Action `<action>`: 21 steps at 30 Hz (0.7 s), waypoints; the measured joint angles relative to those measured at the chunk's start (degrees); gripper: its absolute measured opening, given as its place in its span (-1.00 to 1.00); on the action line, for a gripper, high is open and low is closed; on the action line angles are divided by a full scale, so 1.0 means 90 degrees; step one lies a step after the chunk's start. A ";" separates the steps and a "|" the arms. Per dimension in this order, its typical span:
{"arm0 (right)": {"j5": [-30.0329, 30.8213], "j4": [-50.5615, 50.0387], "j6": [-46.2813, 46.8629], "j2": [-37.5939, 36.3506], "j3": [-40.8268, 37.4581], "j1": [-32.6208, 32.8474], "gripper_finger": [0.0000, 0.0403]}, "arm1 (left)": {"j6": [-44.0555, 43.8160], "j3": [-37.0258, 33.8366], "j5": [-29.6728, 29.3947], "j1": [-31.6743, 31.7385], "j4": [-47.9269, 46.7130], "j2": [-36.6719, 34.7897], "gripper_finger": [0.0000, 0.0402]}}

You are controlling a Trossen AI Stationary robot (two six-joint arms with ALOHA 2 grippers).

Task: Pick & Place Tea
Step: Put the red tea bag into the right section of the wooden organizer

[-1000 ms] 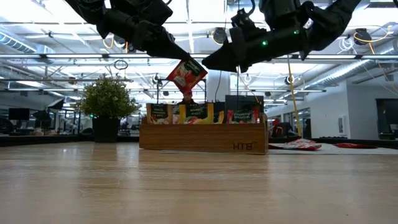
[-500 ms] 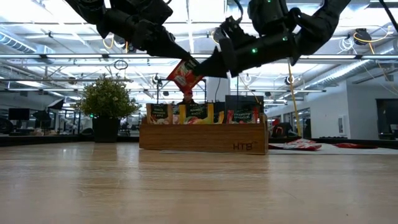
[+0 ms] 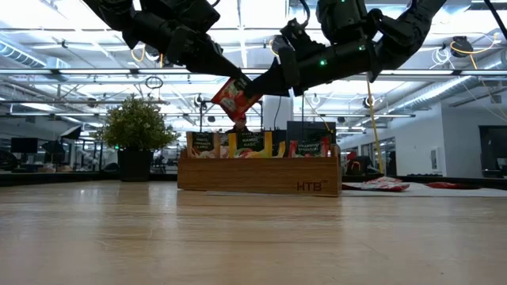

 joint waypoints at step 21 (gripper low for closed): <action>0.2635 -0.1375 -0.0511 -0.0692 0.0124 0.1242 -1.00 | -0.0306 0.0001 -0.0074 0.0002 0.0591 -0.0109 -0.80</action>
